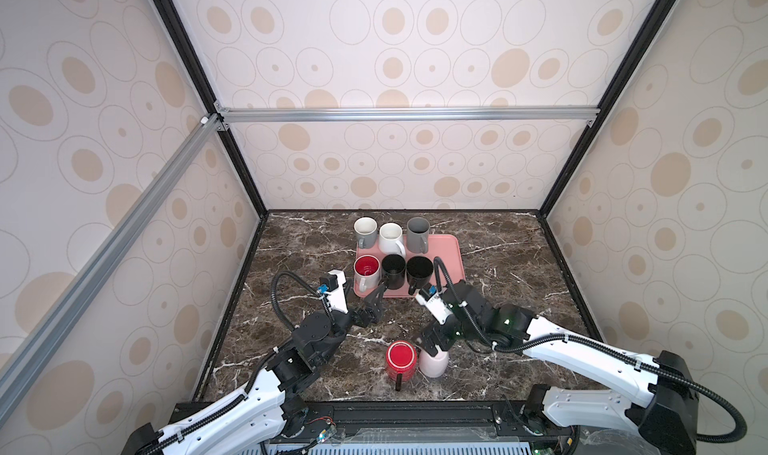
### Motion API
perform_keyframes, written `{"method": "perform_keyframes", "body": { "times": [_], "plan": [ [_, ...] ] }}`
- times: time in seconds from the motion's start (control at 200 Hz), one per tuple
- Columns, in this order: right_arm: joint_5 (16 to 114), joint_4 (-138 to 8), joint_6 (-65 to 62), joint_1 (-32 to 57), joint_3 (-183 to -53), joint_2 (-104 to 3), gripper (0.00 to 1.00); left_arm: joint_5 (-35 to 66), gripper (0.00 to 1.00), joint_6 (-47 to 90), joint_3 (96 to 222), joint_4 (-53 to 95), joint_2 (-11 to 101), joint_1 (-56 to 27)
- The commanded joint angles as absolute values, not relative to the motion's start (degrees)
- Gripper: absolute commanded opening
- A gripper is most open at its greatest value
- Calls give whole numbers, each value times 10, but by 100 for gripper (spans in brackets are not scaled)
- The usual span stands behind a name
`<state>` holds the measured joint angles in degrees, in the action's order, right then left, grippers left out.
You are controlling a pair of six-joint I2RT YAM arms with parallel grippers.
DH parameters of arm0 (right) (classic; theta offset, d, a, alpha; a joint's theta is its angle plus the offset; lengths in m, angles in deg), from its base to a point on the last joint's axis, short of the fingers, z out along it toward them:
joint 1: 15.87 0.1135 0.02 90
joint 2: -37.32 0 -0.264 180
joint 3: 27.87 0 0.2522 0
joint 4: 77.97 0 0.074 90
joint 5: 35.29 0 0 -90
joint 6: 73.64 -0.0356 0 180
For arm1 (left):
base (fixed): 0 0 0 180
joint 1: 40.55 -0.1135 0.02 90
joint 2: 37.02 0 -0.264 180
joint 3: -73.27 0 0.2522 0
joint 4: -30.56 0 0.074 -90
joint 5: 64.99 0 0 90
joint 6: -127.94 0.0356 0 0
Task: Turn the mug right side up
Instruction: 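Withdraw the left gripper while the right gripper moves toward the upside-down red mug, then lower the right gripper onto the red mug's base and grasp it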
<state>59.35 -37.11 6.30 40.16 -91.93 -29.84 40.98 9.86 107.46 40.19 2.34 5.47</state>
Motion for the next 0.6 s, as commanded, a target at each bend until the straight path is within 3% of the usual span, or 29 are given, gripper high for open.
{"method": "perform_keyframes", "body": {
  "times": [0.0, 0.225, 0.595],
  "plan": [
    [524, -294, 135, 462, -947, -305, 100, 488, 99, 87, 1097, 346, -12, 53],
    [489, -297, 169, 528, -995, -386, 99, 540, 99, 100, 1105, 306, -65, 52],
    [524, -286, 209, 546, -1024, -452, 99, 549, 99, 100, 1105, 291, -74, 52]
  ]
}}
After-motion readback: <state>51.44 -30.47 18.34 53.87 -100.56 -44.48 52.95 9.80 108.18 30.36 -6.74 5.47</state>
